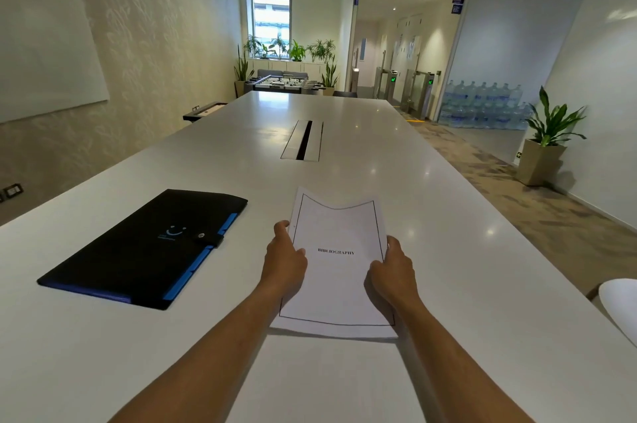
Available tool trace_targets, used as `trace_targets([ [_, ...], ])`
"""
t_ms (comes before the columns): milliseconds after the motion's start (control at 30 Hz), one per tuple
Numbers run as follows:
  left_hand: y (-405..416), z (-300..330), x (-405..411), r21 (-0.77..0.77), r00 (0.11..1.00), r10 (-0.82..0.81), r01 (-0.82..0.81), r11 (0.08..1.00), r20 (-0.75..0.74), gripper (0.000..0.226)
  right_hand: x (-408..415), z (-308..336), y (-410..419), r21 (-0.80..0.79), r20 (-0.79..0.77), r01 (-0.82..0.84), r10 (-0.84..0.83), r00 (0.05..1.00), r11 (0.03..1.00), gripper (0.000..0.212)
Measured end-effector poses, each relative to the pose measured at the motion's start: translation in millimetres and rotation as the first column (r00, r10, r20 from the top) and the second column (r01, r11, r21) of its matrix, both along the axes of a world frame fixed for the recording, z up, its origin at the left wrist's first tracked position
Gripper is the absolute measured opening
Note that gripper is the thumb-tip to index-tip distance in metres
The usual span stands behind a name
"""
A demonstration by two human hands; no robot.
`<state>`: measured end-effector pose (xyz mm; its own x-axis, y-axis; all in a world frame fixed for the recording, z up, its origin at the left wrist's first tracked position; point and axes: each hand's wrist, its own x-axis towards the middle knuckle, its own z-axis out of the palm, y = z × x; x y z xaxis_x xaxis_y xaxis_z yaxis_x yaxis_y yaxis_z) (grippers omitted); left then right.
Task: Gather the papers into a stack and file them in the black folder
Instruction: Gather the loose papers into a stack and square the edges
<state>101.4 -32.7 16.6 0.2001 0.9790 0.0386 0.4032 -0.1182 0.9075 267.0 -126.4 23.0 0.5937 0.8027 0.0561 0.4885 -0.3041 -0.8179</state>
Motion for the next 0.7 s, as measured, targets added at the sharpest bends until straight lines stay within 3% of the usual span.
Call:
trace_targets([
  [167,0,-17,3,0.132,0.975,-0.017,0.047,0.99,-0.222,0.058,-4,-13,3,-0.114,0.134,0.053,-0.038,0.99,0.992,0.03],
  [267,0,-30,2,0.205,0.926,-0.007,0.091,0.975,-0.378,0.051,-7,-18,4,-0.184,0.275,0.073,-0.02,0.961,0.98,0.045],
  [333,2,-39,1,0.297,0.859,0.068,0.1,0.95,-0.507,0.043,-9,-22,5,-0.209,0.361,0.094,-0.012,0.932,0.973,0.059],
  [400,4,-46,-1,0.366,0.792,0.141,0.11,0.924,-0.594,0.041,-11,-25,4,-0.217,0.43,0.127,-0.022,0.903,0.968,0.061],
  [567,10,-50,-7,0.387,0.733,0.138,0.181,0.904,-0.666,0.04,-10,-28,2,-0.247,0.538,0.178,-0.018,0.843,0.953,0.03],
  [700,12,-47,-13,0.384,0.761,0.115,0.186,0.904,-0.639,0.041,-11,-21,4,-0.219,0.531,0.198,-0.053,0.845,0.955,0.026],
])
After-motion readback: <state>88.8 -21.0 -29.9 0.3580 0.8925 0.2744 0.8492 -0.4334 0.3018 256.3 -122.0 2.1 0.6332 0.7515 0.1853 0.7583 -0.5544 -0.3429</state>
